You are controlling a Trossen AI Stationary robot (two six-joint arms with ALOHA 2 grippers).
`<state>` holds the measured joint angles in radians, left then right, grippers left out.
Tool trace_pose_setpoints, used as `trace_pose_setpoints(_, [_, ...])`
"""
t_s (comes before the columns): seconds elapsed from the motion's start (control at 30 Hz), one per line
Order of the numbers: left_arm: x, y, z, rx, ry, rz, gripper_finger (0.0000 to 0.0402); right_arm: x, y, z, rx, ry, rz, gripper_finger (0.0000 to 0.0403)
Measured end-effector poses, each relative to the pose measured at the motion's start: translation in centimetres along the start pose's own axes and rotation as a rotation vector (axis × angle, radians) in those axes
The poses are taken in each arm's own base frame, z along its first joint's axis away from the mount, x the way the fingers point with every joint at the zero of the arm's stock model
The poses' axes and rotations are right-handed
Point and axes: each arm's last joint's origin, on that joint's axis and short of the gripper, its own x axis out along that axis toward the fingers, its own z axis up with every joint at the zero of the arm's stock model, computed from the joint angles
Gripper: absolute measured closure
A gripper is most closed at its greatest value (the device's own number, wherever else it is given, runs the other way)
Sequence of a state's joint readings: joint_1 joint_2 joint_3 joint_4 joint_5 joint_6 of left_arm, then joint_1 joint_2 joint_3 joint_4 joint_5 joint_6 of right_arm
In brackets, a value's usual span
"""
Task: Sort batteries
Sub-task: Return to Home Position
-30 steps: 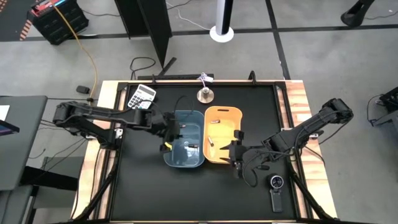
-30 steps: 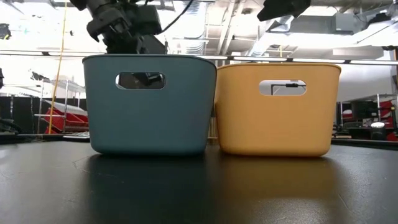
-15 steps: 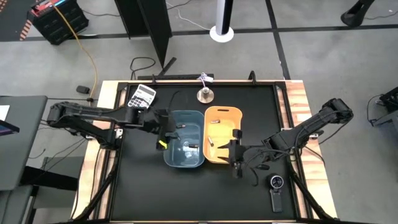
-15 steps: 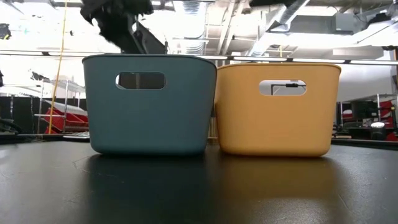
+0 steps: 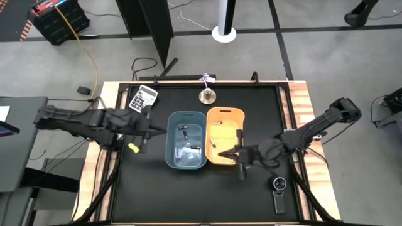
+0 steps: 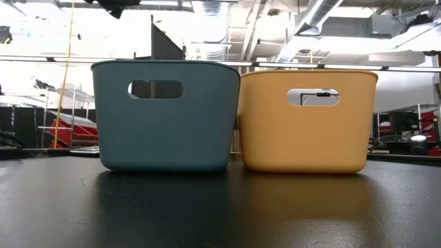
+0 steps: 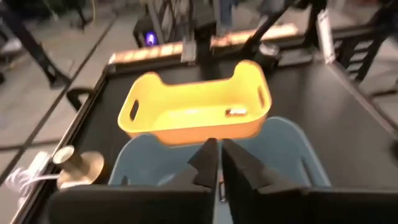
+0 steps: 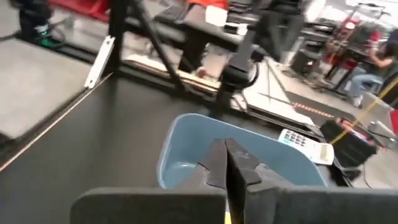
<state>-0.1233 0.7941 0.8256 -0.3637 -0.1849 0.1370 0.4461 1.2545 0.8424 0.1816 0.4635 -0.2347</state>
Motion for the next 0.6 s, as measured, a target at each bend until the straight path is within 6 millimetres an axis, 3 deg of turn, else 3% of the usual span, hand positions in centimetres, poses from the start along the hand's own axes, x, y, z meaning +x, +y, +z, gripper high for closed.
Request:
trace_pose_setpoints(0.13, [-1.6,-0.5,-2.3,-0.035,-0.110,-0.010,0.0398,-1.7,-1.2,-2.1,0.039,-0.058,-0.043,0.0392])
trace_pose_setpoints(0.23, [-1.6,-0.8,-4.6,-0.054,-0.176,-0.001,0.0401,-3.3,-2.3,-4.2,0.050,-0.080,-0.064,0.0398])
trace_pose_setpoints(0.43, [-0.4,-1.4,-8.8,-0.052,-0.249,0.029,0.0401,-5.8,-4.7,-8.7,0.096,-0.148,-0.078,0.0399])
trace_pose_setpoints(0.6, [0.5,-1.6,-11.2,-0.078,-0.281,0.051,0.0401,-7.1,-5.4,-12.0,0.116,-0.157,-0.066,0.0399])
